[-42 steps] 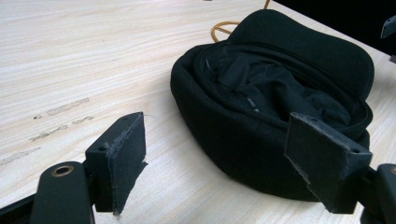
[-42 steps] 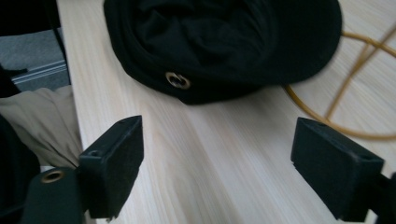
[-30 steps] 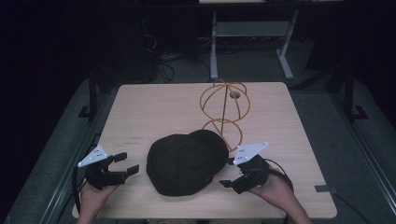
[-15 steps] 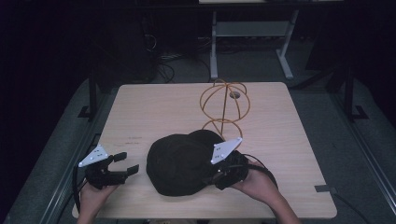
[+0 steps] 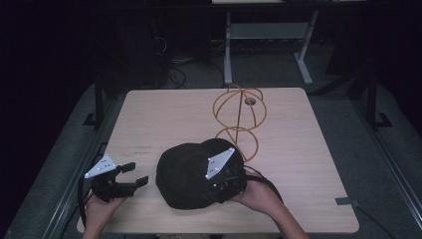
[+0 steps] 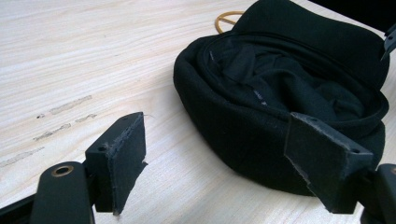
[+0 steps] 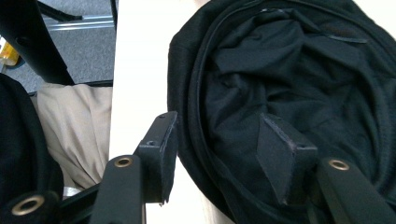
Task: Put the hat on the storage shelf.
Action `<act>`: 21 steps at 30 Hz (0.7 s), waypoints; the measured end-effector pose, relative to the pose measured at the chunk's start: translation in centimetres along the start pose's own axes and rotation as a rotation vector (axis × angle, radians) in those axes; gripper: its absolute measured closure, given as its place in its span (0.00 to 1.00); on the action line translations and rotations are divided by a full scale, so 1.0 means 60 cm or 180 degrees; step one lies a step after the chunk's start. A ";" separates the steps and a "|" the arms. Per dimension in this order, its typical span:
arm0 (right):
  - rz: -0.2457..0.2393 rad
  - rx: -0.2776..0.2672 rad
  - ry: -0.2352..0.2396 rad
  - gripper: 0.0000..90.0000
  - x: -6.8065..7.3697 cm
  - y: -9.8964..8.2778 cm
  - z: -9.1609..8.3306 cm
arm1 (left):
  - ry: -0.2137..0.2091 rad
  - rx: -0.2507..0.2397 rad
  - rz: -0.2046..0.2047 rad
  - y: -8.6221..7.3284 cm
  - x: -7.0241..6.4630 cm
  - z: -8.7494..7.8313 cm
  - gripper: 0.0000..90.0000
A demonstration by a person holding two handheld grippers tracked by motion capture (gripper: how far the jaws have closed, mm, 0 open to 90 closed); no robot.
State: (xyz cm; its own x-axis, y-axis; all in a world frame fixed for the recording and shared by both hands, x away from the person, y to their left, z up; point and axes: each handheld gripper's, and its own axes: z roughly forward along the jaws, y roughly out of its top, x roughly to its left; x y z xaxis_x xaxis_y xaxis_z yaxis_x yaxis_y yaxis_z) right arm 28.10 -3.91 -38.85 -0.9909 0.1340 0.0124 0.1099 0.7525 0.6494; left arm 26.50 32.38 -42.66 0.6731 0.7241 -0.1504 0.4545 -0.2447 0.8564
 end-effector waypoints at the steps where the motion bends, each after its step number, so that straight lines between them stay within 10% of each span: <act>1: 0.0000 0.0000 0.0000 0.54 0.000 0.000 0.000 | 0.0001 0.0000 0.0001 0.000 0.000 0.000 0.22; 21: -0.0153 0.0422 0.0178 0.73 0.010 0.034 0.070 | 0.0036 0.0024 -0.0009 -0.001 0.002 0.001 0.22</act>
State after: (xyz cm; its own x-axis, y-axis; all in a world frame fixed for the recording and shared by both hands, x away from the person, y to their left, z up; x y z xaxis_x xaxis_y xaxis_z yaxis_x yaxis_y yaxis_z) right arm 28.05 0.40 -40.72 -0.9976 0.0625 0.0286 0.0680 0.8362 0.5442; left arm 26.60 32.41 -42.76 0.6652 0.7320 -0.1473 0.4609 -0.2474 0.8523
